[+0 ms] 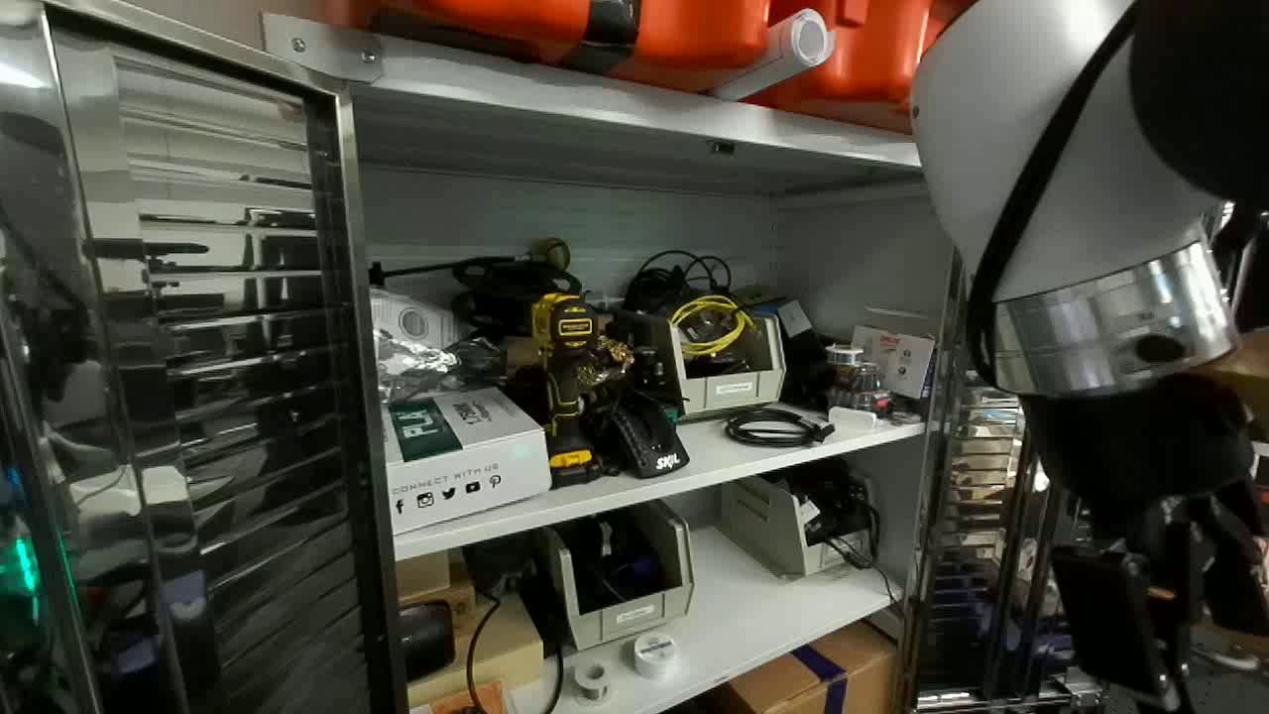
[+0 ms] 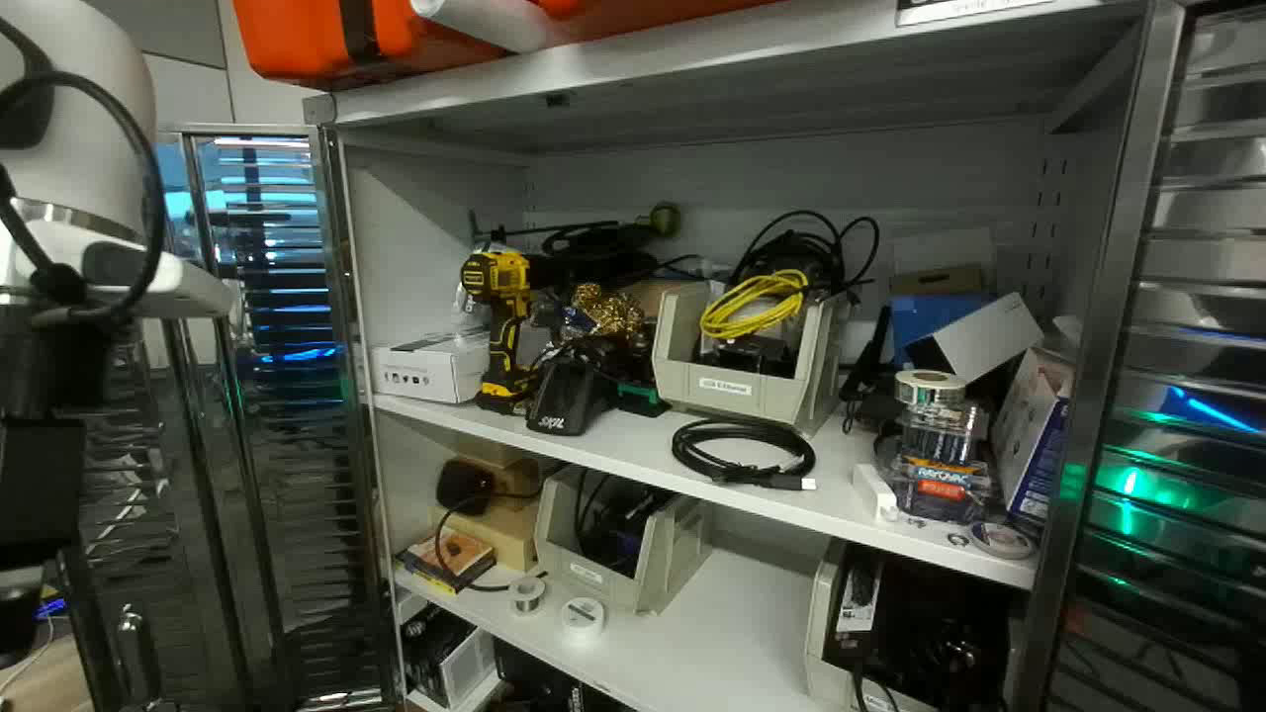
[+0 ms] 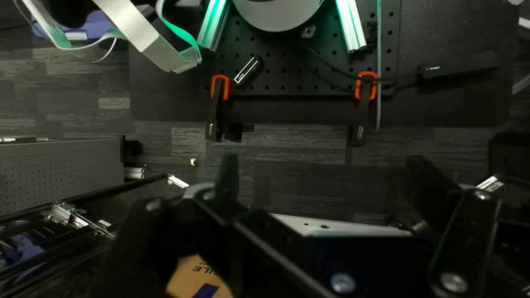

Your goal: Put the black cable inside the compartment.

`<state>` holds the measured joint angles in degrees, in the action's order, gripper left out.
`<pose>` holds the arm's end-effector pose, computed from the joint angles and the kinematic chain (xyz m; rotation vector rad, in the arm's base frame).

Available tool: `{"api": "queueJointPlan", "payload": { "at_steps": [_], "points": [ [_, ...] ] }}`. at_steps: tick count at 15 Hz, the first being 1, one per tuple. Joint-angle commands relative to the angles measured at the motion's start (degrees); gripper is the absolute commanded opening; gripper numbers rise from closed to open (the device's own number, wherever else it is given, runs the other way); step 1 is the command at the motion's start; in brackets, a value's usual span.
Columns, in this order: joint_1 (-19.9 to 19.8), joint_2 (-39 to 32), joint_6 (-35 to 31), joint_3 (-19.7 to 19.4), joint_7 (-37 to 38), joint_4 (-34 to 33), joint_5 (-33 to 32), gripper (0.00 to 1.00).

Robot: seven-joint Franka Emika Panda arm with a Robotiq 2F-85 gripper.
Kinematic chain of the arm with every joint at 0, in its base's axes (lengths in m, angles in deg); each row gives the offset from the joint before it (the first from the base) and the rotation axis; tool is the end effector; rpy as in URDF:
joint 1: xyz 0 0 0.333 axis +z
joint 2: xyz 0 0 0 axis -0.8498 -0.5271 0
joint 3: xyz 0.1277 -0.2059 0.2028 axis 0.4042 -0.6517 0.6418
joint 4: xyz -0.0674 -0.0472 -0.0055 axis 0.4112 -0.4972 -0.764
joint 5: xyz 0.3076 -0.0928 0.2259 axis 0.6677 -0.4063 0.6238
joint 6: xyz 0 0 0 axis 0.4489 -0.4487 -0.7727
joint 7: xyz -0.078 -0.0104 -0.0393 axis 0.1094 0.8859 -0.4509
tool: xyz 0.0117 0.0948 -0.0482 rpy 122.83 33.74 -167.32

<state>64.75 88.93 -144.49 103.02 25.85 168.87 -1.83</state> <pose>0.2757 0.1311 0.4413 2.8332 0.0233 -0.4308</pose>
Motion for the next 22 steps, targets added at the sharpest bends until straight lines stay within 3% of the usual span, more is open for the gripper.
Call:
{"api": "queueJointPlan", "payload": {
  "at_steps": [1,18,22],
  "points": [
    [0.98,-0.22,0.04,-0.83,0.52,-0.15,-0.40,1.00],
    [0.98,-0.17,0.03,-0.83,0.52,-0.27,-0.40,1.00],
    [-0.51,-2.23,-3.29,-1.85,-0.09,-0.80,-3.00,1.00]
  ]
}}
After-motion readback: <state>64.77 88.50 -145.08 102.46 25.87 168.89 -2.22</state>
